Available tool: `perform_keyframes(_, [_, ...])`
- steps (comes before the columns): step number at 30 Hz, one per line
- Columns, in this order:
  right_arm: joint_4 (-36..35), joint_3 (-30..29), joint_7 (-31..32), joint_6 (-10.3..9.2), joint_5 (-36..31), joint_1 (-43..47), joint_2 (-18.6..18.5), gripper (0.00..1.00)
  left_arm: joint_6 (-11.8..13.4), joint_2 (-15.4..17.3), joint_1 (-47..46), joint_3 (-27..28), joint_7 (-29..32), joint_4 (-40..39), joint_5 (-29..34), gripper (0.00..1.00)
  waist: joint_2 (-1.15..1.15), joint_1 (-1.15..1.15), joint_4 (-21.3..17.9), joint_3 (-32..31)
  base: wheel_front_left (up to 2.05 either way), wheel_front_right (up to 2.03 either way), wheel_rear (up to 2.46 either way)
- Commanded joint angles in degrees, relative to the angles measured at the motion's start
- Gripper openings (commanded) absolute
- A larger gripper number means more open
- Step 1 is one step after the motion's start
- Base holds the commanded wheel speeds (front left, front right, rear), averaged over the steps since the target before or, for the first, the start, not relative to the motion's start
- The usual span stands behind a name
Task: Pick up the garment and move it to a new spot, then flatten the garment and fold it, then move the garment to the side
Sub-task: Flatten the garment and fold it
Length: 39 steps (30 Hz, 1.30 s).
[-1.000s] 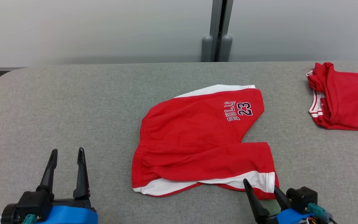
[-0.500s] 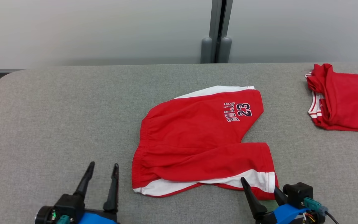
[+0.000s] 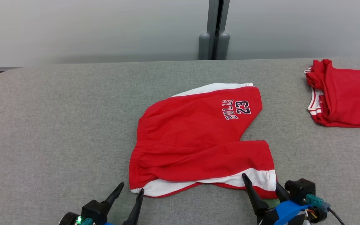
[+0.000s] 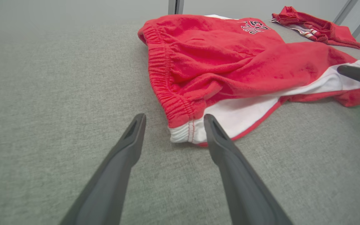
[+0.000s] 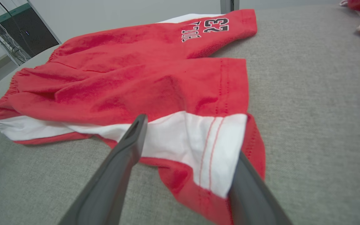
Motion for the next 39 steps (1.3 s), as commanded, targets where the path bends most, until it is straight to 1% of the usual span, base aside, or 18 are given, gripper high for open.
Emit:
perform_keyframes(1, [-0.15, 0.10, -0.28, 0.03, 0.28, -0.86, -0.35, 1.00, -0.02, 0.72, -1.53, -1.52, -0.26, 0.53, -0.92, 1.00, 0.00, 0.00, -0.12, 0.14, 0.00, 0.00, 0.00])
perform_keyframes(4, [-0.23, 0.28, -0.28, 0.03, 0.38, -1.07, -0.42, 1.00, -0.03, 1.67, -2.93, -4.13, -0.26, 1.54, -2.37, 1.00, 0.00, 0.00, -0.28, 0.40, 0.00, 0.00, 0.00])
perform_keyframes(15, [0.22, 1.54, -0.28, 0.03, 1.72, -2.52, -0.77, 1.00, -0.03, 2.45, -7.70, -11.48, -0.25, 5.06, -5.79, 1.00, 0.00, 0.00, -0.37, 1.41, 0.00, 0.00, 0.00])
perform_keyframes(16, [0.27, 1.62, -0.28, 0.03, 1.93, -2.59, -0.81, 1.00, -0.03, 2.51, -8.09, -11.81, -0.25, 5.24, -6.10, 0.84, 0.00, 0.00, -0.38, 1.53, 0.00, 0.00, 0.00])
perform_keyframes(17, [0.23, 1.55, -0.28, 0.03, 2.19, -2.76, -0.80, 1.00, -0.03, 2.55, -8.57, -12.09, -0.25, 5.30, -6.36, 0.49, 0.00, 0.00, -0.38, 1.63, 0.00, 0.00, 0.00])
perform_keyframes(18, [0.15, 1.48, -0.28, 0.03, 2.29, -2.90, -0.81, 0.34, -0.03, 2.60, -8.91, -12.70, -0.26, 5.37, -6.62, 0.00, 0.00, 0.00, -0.37, 1.71, 0.00, 0.00, 0.00])
perform_keyframes(19, [0.20, 1.53, -0.29, 0.03, 2.50, -2.94, -0.82, 0.00, -0.03, 2.65, -9.10, -13.35, -0.26, 5.64, -6.87, 0.00, 0.00, 0.00, -0.37, 1.76, 0.00, 0.00, 0.00])
perform_keyframes(23, [-0.33, 1.89, -0.29, 0.03, 2.84, -3.22, -0.97, 0.00, -0.03, 2.68, -10.16, -15.03, -0.26, 5.34, -8.16, 0.00, 0.00, 0.00, -0.47, 1.70, 0.00, 0.00, 0.00])
perform_keyframes(27, [-3.18, 1.03, -0.28, 0.03, 2.14, -2.57, -1.47, 0.00, -0.03, 3.52, -10.10, -15.25, -0.26, 0.75, -10.18, 0.00, 0.00, 0.00, -0.64, 1.33, 0.00, 0.00, 0.00])
perform_keyframes(34, [-9.39, 0.01, -0.27, 0.03, 1.39, -2.01, -3.38, 0.00, -0.04, 7.96, -11.53, -16.35, -0.26, -10.77, -15.42, 0.00, 0.00, 0.00, -0.75, 0.83, 0.00, 0.00, 0.00])
perform_keyframes(37, [-11.88, -0.59, -0.27, 0.03, 0.92, -3.16, -4.24, 0.00, -0.04, 9.74, -12.31, -14.66, -0.25, -14.46, -17.10, 0.00, 0.00, 0.00, -0.97, 1.00, 0.00, 0.00, 0.00])
perform_keyframes(39, [-13.08, -1.02, -0.27, 0.03, 0.85, -3.59, -4.45, 0.00, -0.04, 10.32, -12.88, -13.80, -0.25, -16.53, -17.87, 0.00, 0.00, 0.00, -1.13, 1.20, 0.00, 0.00, 0.00])
